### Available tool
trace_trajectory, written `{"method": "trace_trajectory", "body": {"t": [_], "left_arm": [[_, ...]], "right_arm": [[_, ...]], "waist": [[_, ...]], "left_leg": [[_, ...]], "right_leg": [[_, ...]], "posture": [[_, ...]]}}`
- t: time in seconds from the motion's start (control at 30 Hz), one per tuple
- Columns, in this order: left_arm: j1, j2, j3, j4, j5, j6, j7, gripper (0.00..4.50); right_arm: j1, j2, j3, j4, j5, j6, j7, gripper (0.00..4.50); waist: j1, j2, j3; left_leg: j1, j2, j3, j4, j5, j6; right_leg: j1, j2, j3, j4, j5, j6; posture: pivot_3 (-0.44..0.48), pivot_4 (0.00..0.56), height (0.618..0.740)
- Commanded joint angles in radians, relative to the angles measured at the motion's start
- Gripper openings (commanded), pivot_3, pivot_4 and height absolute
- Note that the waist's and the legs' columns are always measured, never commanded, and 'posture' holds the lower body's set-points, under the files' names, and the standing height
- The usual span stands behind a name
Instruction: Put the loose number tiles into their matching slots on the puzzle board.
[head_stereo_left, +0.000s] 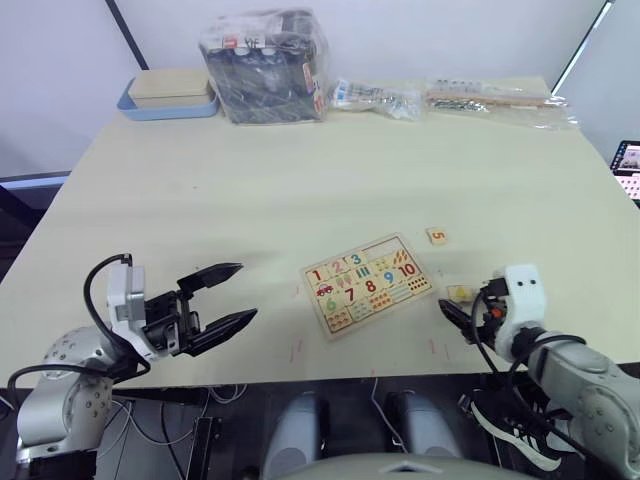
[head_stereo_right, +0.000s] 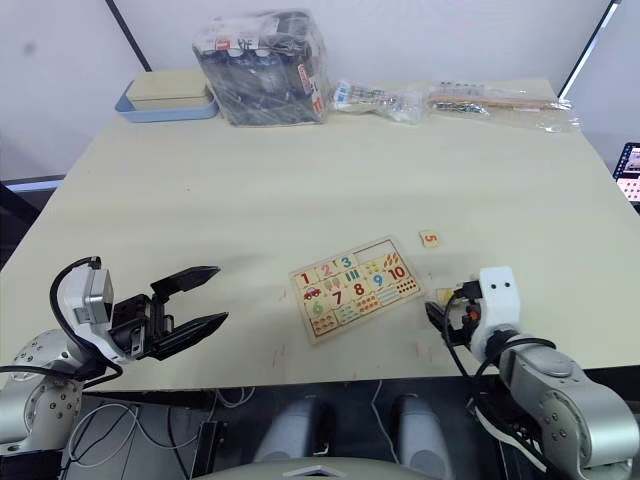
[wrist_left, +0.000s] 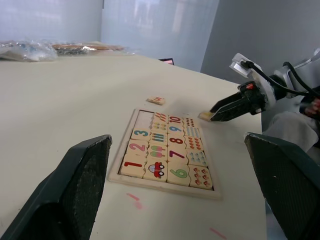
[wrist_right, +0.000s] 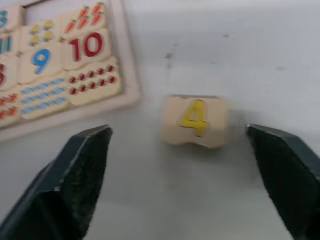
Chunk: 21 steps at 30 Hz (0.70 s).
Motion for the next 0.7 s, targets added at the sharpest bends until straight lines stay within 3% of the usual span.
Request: {"method": "trace_trajectory", "body": {"t": [0.03,0.27,0.4,0.53,0.7], "left_arm": [[0.002,0.013,0.004,-0.047,-0.015,0.007,-0.002,4.5],[0.017,0.022,0.008,-0.078,-0.024,0.029,-0.006,4.5],[0.028,0.027,0.014,-0.104,-0.031,0.043,0.0,4.5],[0.046,0.033,0.023,-0.118,-0.031,0.046,-0.001,4.5],[0.068,0.035,0.034,-0.144,-0.038,0.05,0.01,4.5]], "right_arm": [[0.002,-0.172,-0.07,0.016,0.091,-0.085,0.232,4.47],[-0.036,-0.549,-0.025,0.277,0.042,-0.474,0.735,4.47],[-0.16,-0.7,0.128,0.455,-0.07,-0.655,0.931,4.47],[-0.309,-0.737,0.283,0.569,-0.147,-0.756,1.054,4.47],[-0.457,-0.656,0.424,0.744,-0.261,-0.916,1.117,4.47]], "waist": [[-0.001,0.001,0.001],[0.0,0.0,0.001],[-0.003,0.0,0.002],[0.001,-0.001,0.002],[0.002,-0.001,0.003]], "left_leg": [[0.0,0.0,0.0,0.0,0.0,0.0],[0.0,0.0,0.0,0.0,0.0,0.0],[0.001,0.001,0.001,0.001,0.0,0.0],[0.001,0.001,0.001,0.0,0.0,0.0],[0.0,0.001,0.002,0.0,0.0,0.0]], "right_leg": [[0.0,0.0,0.0,0.0,0.0,0.0],[0.0,0.0,0.0,0.0,-0.002,0.003],[0.0,0.001,0.001,0.0,-0.002,0.003],[0.0,0.001,0.0,0.0,-0.001,0.001],[0.0,0.0,0.0,-0.001,0.0,0.0]], "posture": [[0.0,0.15,0.74],[0.0,0.15,0.74],[0.0,0.15,0.74],[0.0,0.15,0.74],[0.0,0.15,0.74]]}}
